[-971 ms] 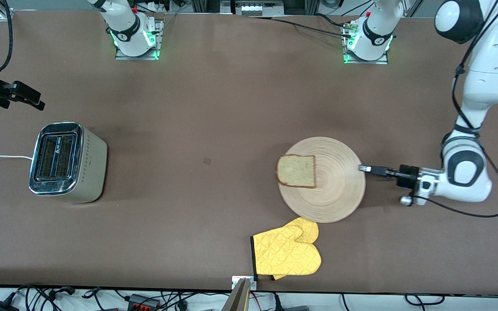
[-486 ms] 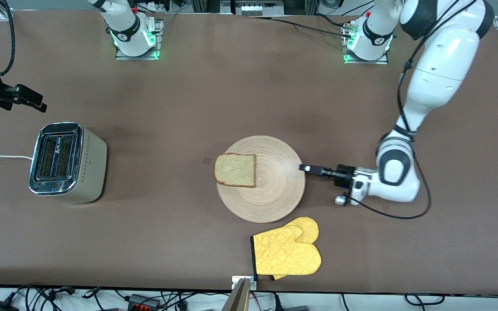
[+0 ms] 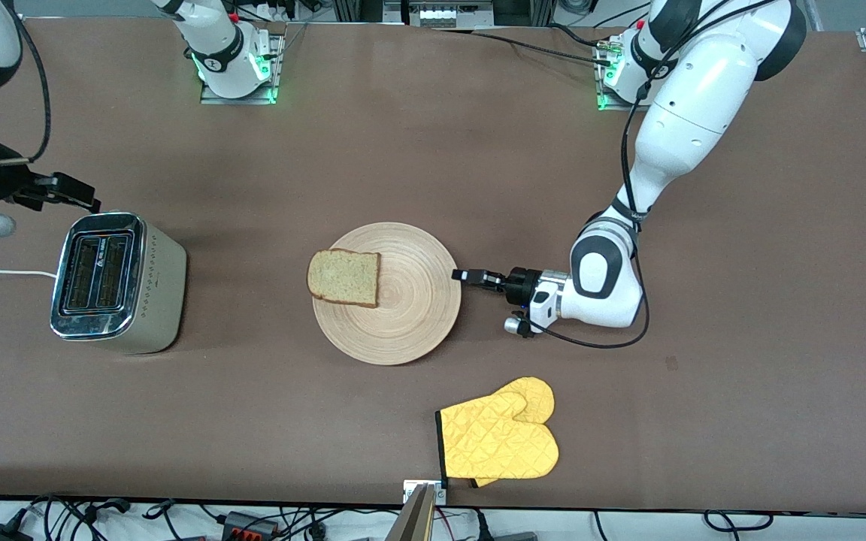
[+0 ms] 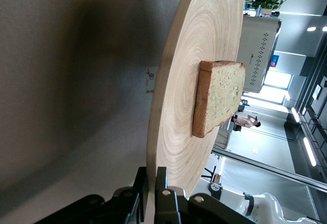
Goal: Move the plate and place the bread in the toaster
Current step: 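Slide the plate toward the toaster with the left gripper, then grasp the bread slice with the right gripper while the left gripper withdraws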
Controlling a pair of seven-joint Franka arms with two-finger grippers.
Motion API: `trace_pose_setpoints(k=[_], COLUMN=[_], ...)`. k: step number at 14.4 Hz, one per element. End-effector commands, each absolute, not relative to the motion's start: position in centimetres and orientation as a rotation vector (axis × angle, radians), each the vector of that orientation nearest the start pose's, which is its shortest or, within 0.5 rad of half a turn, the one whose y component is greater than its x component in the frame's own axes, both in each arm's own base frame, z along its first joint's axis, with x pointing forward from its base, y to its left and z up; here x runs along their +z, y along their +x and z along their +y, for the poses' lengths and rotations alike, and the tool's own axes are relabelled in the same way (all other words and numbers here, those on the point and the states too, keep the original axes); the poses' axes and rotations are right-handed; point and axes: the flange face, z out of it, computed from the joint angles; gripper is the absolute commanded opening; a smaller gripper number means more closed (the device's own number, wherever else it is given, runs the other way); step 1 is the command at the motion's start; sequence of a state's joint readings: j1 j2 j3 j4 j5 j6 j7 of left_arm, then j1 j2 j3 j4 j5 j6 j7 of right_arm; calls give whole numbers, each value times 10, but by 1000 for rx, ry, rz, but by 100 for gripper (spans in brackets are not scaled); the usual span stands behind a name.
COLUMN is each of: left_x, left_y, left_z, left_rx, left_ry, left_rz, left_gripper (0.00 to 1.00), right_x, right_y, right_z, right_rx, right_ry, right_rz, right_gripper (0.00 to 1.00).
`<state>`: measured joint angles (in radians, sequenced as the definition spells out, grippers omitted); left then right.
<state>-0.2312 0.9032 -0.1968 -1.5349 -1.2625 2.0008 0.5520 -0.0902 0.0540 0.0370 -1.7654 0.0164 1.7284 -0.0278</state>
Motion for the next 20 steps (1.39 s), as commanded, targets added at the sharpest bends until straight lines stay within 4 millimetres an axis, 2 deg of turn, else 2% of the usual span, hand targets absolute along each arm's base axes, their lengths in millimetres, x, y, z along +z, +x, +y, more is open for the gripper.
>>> trace_pose_setpoints(k=[1,4,5,7,8,9,11,13,15,18,20], left_x=[135,128,127,126,126,127,127,127,131,159,191], left_y=[600,592,592,591,592,594,597,601,611,642,668], left_z=[-323,-328,-327,-328,-327,-325,-319,-311,-287,-222,-177], left_rx=[-314,-329,-329,-331,-333,-333,-334,-329,-330,-400,-467], left_ry=[1940,1956,1958,1962,1962,1964,1966,1969,2004,2035,2090], left_rz=[-59,-59,-60,-64,-63,-56,-42,-38,-79,-91,-99], left_gripper=[0,3,3,4,10,15,33,41,43,43,44], right_x=[505,473,460,434,425,416,389,362,336,301,279], right_y=[580,591,596,603,605,607,612,617,620,620,618], right_z=[4,24,36,74,92,98,103,114,128,146,161], right_rx=[159,213,227,232,229,241,287,315,341,387,402], right_ry=[-3107,-3102,-3099,-3096,-3085,-3069,-3020,-2911,-2843,-2782,-2788], right_rz=[-10,-58,-87,-173,-181,-133,-87,-3,45,85,69], right_gripper=[100,100,100,100,100,100,100,100,100,98,80])
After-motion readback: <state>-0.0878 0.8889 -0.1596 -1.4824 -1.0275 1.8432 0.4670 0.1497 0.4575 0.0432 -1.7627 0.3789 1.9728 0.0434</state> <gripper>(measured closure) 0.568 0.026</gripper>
